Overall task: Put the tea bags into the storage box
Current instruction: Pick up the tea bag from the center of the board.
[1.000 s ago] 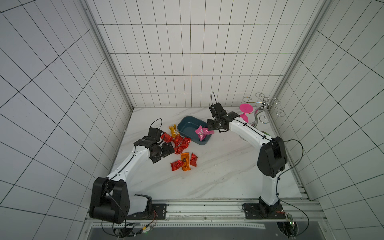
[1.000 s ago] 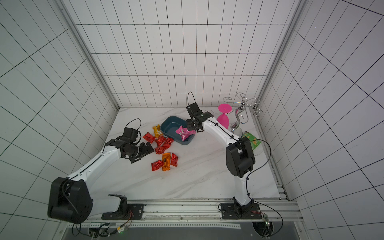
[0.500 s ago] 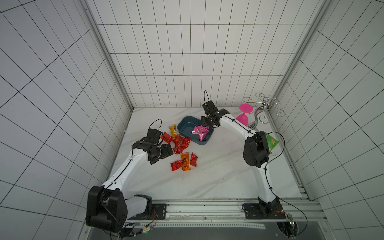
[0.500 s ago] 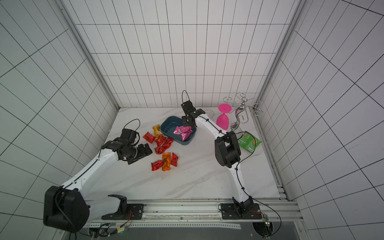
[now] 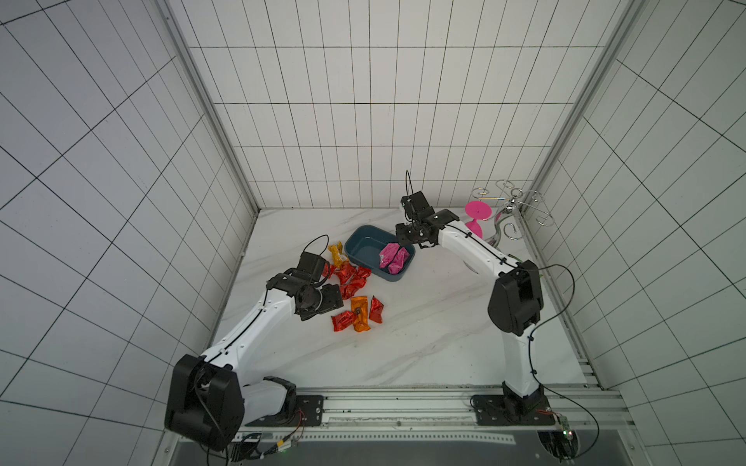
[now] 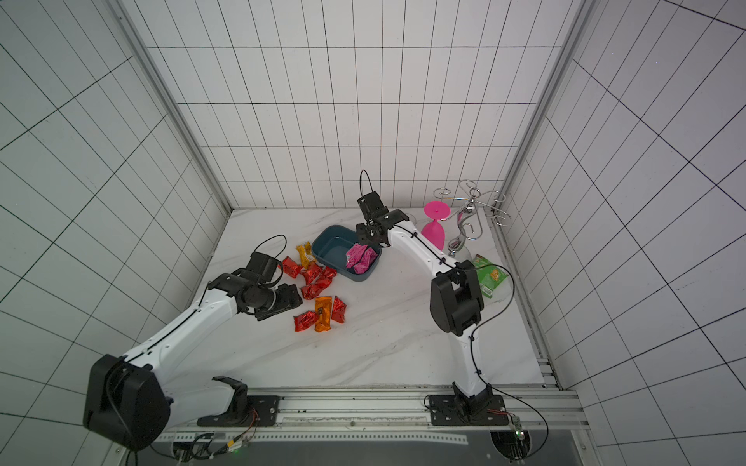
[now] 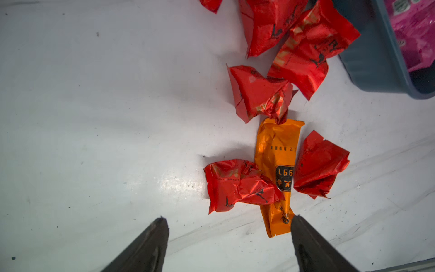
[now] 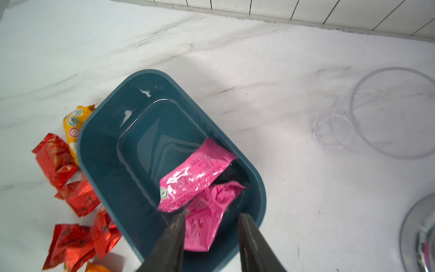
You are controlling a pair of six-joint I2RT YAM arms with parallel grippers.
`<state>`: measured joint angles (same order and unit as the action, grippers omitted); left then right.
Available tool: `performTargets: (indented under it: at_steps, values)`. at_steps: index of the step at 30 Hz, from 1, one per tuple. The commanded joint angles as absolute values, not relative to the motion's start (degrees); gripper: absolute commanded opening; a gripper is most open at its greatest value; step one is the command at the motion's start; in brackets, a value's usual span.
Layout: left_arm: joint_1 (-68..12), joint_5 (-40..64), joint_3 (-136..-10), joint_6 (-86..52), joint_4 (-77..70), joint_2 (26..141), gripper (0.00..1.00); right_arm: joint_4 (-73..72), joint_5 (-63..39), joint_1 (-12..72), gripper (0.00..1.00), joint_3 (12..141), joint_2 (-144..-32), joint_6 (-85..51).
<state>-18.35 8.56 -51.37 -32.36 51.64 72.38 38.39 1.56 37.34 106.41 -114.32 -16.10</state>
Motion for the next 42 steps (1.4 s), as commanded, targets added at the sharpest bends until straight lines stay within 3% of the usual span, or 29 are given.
performTargets:
  at_steps: [1, 7, 14, 21, 37, 42]
  values:
    - [-20.0, 7.1, -51.7, -31.3, 51.9, 74.1, 0.81, 39.6, -0.4, 36.9, 0.42, 98.3, -106.8, -18.1]
    - [-21.8, 4.9, -51.9, -29.6, 52.3, 76.8, 0.74, 39.6, -3.1, 37.1, 0.43, 83.8, -95.5, -21.3]
    - [-24.4, 4.7, -56.5, -26.0, 52.0, 82.6, 0.80, 39.4, -3.0, 37.1, 0.43, 73.2, -86.8, -24.2]
    - [-25.3, 6.0, -56.4, -27.9, 49.2, 90.0, 0.80, 39.5, -1.9, 37.1, 0.43, 72.5, -84.5, -25.9]
    - [-27.1, 7.0, -51.6, -31.7, 43.8, 94.3, 0.77, 41.4, -1.5, 37.0, 0.43, 77.1, -86.8, -22.5]
    - [-27.2, 7.2, -49.9, -31.8, 42.7, 94.0, 0.45, 41.8, -0.7, 36.8, 0.43, 78.5, -87.6, -21.6]
